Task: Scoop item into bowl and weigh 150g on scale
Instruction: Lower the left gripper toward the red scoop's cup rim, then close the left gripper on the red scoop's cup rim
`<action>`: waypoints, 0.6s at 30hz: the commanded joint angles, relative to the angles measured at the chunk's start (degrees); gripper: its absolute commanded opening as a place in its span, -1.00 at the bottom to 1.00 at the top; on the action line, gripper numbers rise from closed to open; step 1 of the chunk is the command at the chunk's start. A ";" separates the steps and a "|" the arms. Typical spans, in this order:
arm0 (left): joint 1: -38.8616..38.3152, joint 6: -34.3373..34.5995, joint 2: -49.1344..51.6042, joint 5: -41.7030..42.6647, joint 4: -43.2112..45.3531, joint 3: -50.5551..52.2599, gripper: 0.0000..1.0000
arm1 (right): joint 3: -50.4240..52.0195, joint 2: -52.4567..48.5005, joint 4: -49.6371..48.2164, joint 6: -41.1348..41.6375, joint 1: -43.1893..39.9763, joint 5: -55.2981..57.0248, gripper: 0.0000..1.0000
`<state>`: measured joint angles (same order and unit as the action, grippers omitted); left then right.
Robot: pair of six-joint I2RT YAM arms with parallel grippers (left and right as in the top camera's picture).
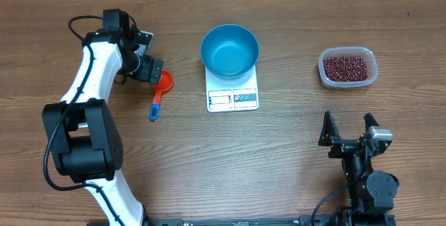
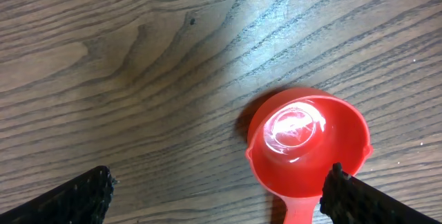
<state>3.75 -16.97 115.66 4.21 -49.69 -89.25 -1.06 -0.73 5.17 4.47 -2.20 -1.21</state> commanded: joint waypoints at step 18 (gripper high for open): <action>-0.07 -1.27 0.94 -0.15 0.59 -0.22 0.99 | 0.61 0.57 -0.33 0.24 0.26 0.52 1.00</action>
<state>3.75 -16.97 115.66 4.21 -49.52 -89.25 -1.06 -0.73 5.15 4.47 -2.20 -1.19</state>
